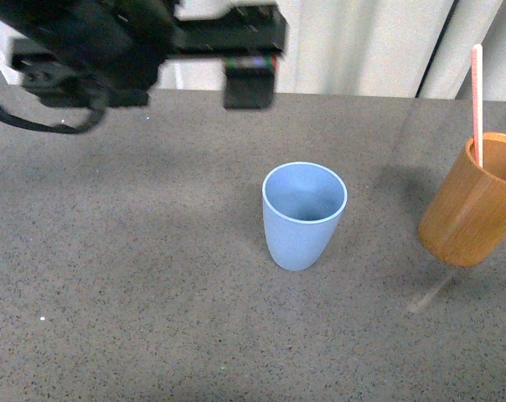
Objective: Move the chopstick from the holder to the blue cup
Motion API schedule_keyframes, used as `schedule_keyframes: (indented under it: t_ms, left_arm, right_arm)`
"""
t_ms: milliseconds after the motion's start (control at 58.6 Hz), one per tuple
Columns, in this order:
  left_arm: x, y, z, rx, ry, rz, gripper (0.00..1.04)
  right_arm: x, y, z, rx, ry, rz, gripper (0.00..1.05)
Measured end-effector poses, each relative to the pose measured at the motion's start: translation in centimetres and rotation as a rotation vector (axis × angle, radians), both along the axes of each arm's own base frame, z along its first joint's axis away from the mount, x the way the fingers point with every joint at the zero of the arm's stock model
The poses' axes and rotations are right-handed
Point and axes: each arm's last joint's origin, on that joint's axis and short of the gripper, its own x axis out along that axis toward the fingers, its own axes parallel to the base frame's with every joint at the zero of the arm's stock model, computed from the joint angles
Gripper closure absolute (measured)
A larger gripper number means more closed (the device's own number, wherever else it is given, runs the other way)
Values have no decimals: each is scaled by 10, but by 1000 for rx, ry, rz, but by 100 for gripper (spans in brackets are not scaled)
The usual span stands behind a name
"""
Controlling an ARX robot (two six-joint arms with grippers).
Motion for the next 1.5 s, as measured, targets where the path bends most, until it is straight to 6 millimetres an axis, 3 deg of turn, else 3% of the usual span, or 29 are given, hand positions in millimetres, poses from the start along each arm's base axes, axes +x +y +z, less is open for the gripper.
schedule_keyframes:
  t_ms: [120, 188, 324, 495, 598, 820, 973, 1247, 1503]
  left_arm:
    - [-38, 64, 31, -50, -341, 216, 7]
    - [-66, 89, 32, -40, -460, 283, 7]
    - [-75, 95, 27, -13, -463, 282, 7]
    - [-96, 105, 12, 8, -715, 188, 40]
    - [-115, 116, 2, 32, -729, 199, 63]
    - [-140, 124, -12, 35, -727, 183, 102]
    - [-158, 137, -21, 43, -720, 184, 101]
    - [-182, 139, -34, 43, -736, 190, 101]
    - [-191, 139, -30, 43, -747, 189, 101]
  right_arm:
    - [0, 0, 0, 0, 0, 0, 10]
    - [0, 0, 0, 0, 0, 0, 10]
    - [0, 0, 0, 0, 0, 1, 10]
    - [0, 0, 0, 0, 0, -3, 10]
    - [0, 0, 0, 0, 0, 1, 10]
    - [0, 0, 0, 0, 0, 0, 10]
    - [0, 0, 0, 0, 0, 0, 10]
    - [0, 0, 0, 0, 0, 0, 10]
    - [0, 0, 0, 0, 0, 0, 10]
